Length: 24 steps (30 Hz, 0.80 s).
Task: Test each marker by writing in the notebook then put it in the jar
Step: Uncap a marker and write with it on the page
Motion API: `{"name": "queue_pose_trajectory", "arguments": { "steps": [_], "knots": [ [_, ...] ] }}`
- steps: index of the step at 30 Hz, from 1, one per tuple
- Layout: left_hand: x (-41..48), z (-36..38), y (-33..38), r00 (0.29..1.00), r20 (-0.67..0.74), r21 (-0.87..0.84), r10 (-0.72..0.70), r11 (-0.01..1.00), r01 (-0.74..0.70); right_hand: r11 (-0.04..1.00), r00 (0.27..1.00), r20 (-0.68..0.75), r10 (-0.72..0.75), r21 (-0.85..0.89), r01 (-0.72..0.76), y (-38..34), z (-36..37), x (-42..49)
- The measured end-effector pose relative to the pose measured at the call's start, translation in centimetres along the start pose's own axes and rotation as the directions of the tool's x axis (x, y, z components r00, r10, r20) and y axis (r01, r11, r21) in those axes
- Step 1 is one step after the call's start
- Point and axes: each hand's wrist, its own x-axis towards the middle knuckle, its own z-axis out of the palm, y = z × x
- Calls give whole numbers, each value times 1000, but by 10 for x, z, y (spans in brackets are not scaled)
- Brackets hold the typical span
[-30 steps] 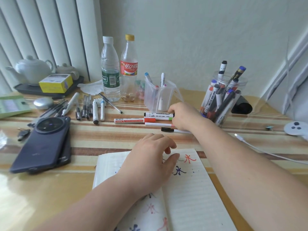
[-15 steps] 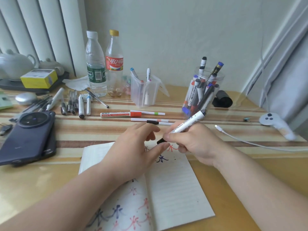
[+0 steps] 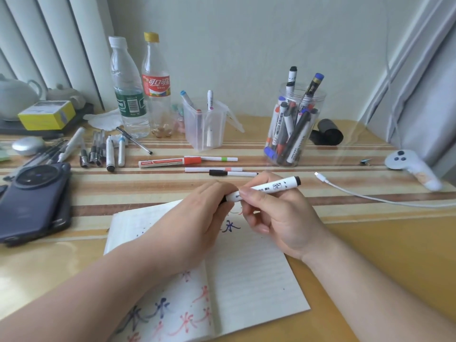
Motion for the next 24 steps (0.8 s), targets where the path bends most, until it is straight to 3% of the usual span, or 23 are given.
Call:
{"name": "queue_pose_trajectory", "arguments": {
  "steps": [6,15,19,24],
  "knots": [
    [-2,0,0,999,35,7,-2,1000,2,999,998,45,-32,-35,34,-1,1,-3],
    [-4,-3,5,997,42,-113,-70,991,74,997,993,100,-62,-28,65,-6,-3,-7],
    [-4,-2,3,997,-17,-167,-72,984,68,992,985,123,-118,-18,121,-8,-6,-7],
    [-7,-9,-7,985,32,-343,-167,924,168,993,988,-104,-117,-11,116,-12,-26,1]
  ]
}}
